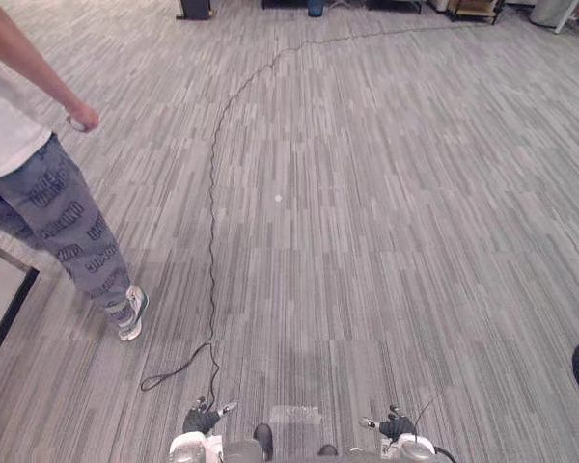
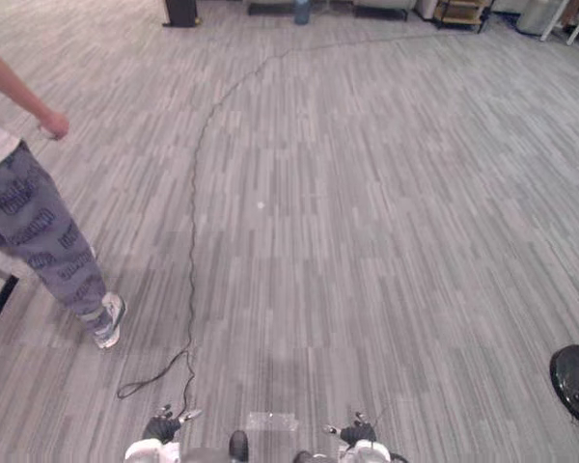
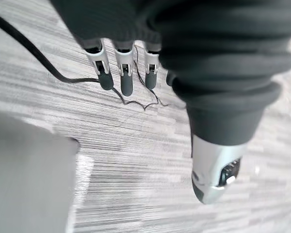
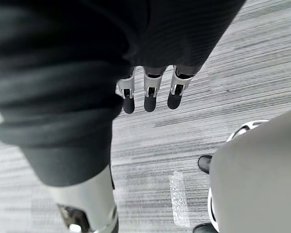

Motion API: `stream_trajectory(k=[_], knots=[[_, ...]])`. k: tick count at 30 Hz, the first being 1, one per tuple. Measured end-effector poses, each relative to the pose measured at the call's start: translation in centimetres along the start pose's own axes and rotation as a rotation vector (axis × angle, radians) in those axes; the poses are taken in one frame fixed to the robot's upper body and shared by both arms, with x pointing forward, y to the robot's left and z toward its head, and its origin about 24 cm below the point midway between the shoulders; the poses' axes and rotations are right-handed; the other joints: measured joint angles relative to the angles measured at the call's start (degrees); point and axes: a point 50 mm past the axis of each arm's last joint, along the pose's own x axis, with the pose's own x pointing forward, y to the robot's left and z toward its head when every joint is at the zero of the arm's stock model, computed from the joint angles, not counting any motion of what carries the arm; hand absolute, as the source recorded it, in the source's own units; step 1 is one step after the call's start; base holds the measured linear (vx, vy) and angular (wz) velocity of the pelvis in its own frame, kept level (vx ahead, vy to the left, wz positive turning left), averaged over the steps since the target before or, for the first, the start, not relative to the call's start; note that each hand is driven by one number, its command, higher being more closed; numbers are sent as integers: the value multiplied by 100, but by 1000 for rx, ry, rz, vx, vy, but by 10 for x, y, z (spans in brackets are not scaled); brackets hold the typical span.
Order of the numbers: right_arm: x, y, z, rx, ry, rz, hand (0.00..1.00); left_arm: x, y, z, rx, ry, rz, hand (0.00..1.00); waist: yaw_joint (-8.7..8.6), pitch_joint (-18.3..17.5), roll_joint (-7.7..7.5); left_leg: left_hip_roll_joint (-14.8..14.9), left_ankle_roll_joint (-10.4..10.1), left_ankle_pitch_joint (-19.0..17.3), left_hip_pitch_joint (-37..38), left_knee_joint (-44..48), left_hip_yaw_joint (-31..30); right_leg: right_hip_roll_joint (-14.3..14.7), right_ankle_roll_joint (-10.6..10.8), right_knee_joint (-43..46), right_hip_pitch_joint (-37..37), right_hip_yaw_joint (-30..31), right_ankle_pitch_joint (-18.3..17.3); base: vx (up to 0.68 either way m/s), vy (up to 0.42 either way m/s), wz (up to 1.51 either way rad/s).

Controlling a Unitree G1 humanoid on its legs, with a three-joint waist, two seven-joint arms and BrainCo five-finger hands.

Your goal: Pick up cushions and gather them together orderly.

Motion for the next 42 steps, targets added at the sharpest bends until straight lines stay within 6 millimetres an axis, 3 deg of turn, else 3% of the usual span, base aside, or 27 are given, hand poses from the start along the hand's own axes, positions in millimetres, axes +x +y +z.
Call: stream_trajectory(k=[2, 4, 5, 6, 8, 10, 11, 14, 15, 17, 18, 20, 22, 24, 25, 26, 27, 28, 29, 31, 32, 34, 37, 38, 39, 41, 42], knots=[[-1, -6, 1, 13, -15, -19, 0, 0, -1, 2, -23, -8, 0, 0, 21, 29, 99, 351, 56, 42, -348, -247, 98, -29, 162, 116, 83, 145, -235, 160, 252, -15], [-1, -6, -1, 22, -5, -21, 0, 1, -1, 6, -36, -17, 1, 0, 99, 40, 83, 368, 30, 460, -476, -613, 48, -175, 323, 203, 84, 280, -355, 246, 276, -24], [-1, -6, -2, 20, -1, -20, 0, 2, 1, 8, -41, -22, 6, 0, 198, 26, 75, 168, 135, 616, -417, -821, 173, -332, 440, 168, 53, 574, -423, 331, 272, -26], [-1, -1, -1, 17, -3, -6, 0, 2, 1, 9, -38, -24, 6, 0, 212, -20, -70, 37, 182, 524, -385, -887, 280, -347, 438, 98, -5, 927, -407, 422, 261, -15], [-1, 5, 2, 19, -5, 9, 0, 4, 6, 15, -52, -46, 22, 0, 250, 51, -114, -14, 433, 319, -581, -437, 383, -361, 440, -77, 35, 1285, -311, 354, 154, -1], [0, 8, 8, 20, -26, 19, 0, 4, 13, 14, -69, -41, 47, 0, 268, 71, -102, 47, 499, -140, -540, 50, 454, -428, 493, 37, 178, 1561, -311, 362, 217, -27], [0, 9, 11, 19, -34, 20, 0, 3, 15, 9, -71, -21, 55, 0, 315, 57, -59, 89, 456, -474, -395, 67, 484, -445, 683, 565, 5, 1733, -452, 401, 254, -50], [0, 12, 12, 15, -43, 35, 0, 2, 21, 3, -34, 0, 59, 0, 367, 66, -131, 55, 423, -740, 39, -113, 725, -742, 997, 3017, -1018, 1991, -530, 306, 124, -42], [0, 13, 15, 7, -55, 41, 0, 1, 27, 0, 2, 10, 62, 0, 361, 104, -245, -68, 440, -895, 554, -338, 844, -1015, 974, 4563, -1630, 1882, -82, 398, 47, -28], [1, 12, 18, 4, -67, 40, 0, -1, 29, -4, 5, 20, 67, 0, 319, 177, -209, -116, 474, -1028, 1065, -552, 895, -1226, 522, 5342, -1891, 1449, -166, 489, 24, -28], [1, 11, 23, -15, -89, 44, 0, -3, 29, -10, 12, 38, 65, 0, 220, 190, -157, -105, 404, -1059, 1577, -885, 897, -1225, 198, 5614, -2149, 1008, -433, 566, 29, -16], [2, 8, 34, -25, -127, 44, 0, -3, 24, -11, 21, 41, 49, 0, 123, 253, -31, 16, 303, -996, 2127, -1331, 945, -1050, -87, 5169, -2672, 351, -774, 555, 17, -1], [3, 3, 46, -33, -167, 36, 0, 0, 13, -4, 5, 26, 25, 0, 70, 360, 152, 229, 262, -973, 2525, -1569, 977, -699, -267, 4022, -3134, -212, -725, 506, -15, 3], [3, 3, 52, -37, -189, 39, 0, 1, 6, 0, 5, 17, 5, 0, 58, 397, 181, 271, 144, -910, 2894, -1850, 893, -230, -236, 2297, -3483, -330, 27, 656, -66, 9], [3, 5, 48, -39, -175, 45, 0, 1, 7, -1, 12, 18, 6, 0, 49, 383, -28, 78, -68, -807, 3220, -2038, 784, -21, -292, 837, -3396, -194, 927, 703, -101, 26], [4, 1, 49, -25, -176, 36, 0, 1, -1, -2, 4, 29, -10, 0, 16, 439, 49, 164, -201, -793, 3493, -1948, 574, 108, -1267, 905, -3305, 1, 1866, 703, -110, 12], [5, 2, 57, -29, -191, 36, 0, 2, -6, 0, 1, 26, -25, 0, 64, 430, 194, 329, -327, -679, 3411, -1759, 520, 140, -1250, 1148, -3324, -41, 1578, 657, -142, 24], [5, 2, 61, -21, -198, 36, 0, 3, -13, 6, -6, 11, -45, 0, -58, 438, 252, 434, -394, -229, 3183, -1254, 137, 65, -1189, 1635, -3374, -52, 1089, 775, -201, 19], [5, -1, 57, -3, -189, 28, 0, 2, -18, 5, -6, 10, -55, 0, -82, 445, 349, 576, -229, 234, 3045, -679, -98, 45, -1081, 1863, -3196, -160, 767, 628, -187, 43], [4, 0, 55, 0, -187, 30, 0, 2, -21, 4, -3, 19, -66, 0, -86, 493, 501, 1068, -417, 1009, 2306, 1300, -350, 225, -956, 1688, -2572, -212, 390, 581, -124, 24], [4, 2, 51, 2, -170, 33, 0, 2, -21, 3, -14, 23, -64, 0, -58, 506, 544, 1383, -434, 757, 1828, 2327, -213, 407, -951, 1424, -2169, -165, 275, 527, -86, 6], [3, 6, 42, 11, -143, 40, 0, 3, -15, 7, -27, 5, -46, 0, 5, 538, 455, 1645, -288, 235, 1105, 3088, 139, 558, -878, 872, -1381, -93, 165, 560, -77, 2], [3, 9, 34, 13, -113, 44, 0, 4, -10, 17, -34, -41, -34, 0, 156, 541, 312, 1563, -127, -213, 235, 2445, 599, 553, -647, 394, -672, 122, 129, 456, -24, -28], [3, 10, 34, 13, -106, 45, 0, 4, -9, 20, -36, -56, -34, 0, 206, 556, 282, 1438, -125, -243, 6, 1852, 603, 541, -575, 307, -512, 209, 113, 462, 74, -57], [3, 12, 35, 15, -106, 48, 0, 4, -10, 24, -40, -77, -36, 0, 250, 576, 249, 1076, -130, -179, -234, 582, 478, 439, -451, 237, -313, 383, 30, 564, 138, -70], [3, 11, 34, 13, -103, 43, 0, 4, -11, 26, -55, -86, -37, 0, 295, 611, 167, 500, -224, 565, -291, -1150, -10, 238, -221, 153, -35, 682, -108, 484, 190, -84], [3, 11, 31, 8, -98, 43, 0, 4, -9, 24, -58, -78, -30, 0, 376, 554, 127, 242, -359, 1236, -162, -1794, -334, 155, -57, 26, 152, 961, -141, 548, 250, -97]])
